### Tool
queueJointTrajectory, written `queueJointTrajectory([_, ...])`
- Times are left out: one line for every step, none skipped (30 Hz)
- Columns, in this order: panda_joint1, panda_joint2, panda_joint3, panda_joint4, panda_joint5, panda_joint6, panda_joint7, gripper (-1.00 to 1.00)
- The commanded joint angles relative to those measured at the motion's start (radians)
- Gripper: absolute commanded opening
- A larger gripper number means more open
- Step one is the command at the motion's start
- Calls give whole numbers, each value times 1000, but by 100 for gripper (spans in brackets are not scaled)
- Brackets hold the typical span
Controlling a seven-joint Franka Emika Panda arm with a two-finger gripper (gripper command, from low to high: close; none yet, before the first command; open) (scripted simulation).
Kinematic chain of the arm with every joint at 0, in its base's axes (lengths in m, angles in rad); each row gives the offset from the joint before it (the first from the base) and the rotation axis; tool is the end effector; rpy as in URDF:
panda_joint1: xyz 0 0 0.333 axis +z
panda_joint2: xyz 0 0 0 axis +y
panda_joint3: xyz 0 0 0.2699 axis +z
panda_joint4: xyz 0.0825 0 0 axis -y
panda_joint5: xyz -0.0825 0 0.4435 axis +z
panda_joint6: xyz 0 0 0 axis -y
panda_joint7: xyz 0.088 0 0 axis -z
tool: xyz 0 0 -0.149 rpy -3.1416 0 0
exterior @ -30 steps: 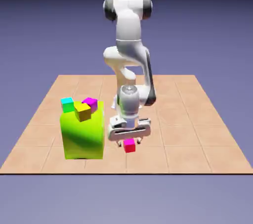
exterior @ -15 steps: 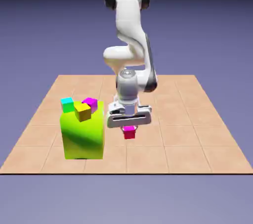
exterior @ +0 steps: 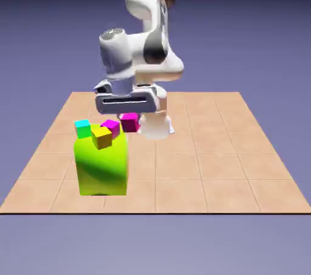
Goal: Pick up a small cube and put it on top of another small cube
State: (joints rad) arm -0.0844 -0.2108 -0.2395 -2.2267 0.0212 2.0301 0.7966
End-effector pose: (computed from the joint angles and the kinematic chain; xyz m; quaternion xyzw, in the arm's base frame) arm 0.5229 -0.1712 0.3468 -0.8454 0.5330 0.0042 0.0343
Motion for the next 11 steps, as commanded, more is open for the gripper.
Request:
queueJointTrajectory([-30,-2,0,22,-47,-21,6,-100])
queueJointTrajectory([-45,5,7,19,-73,-9,2,-100])
queueJointTrajectory([-45,5,7,19,-73,-9,2,-100])
queueJointTrajectory([-45,22,6,-7,-70,34,0,-100])
queueJointTrajectory([-46,40,4,-34,-67,78,-3,-100])
queueJointTrajectory([-46,57,2,-61,-64,121,-6,-100])
queueJointTrajectory([-47,74,0,-87,-61,164,-9,-100])
queueJointTrajectory([-47,78,0,-93,-60,173,-9,-100])
queueJointTrajectory([-47,78,0,-93,-60,174,-9,100])
queueJointTrajectory([-47,78,0,-93,-60,174,-9,100])
queueJointTrajectory([-46,61,2,-66,-63,130,-6,100])
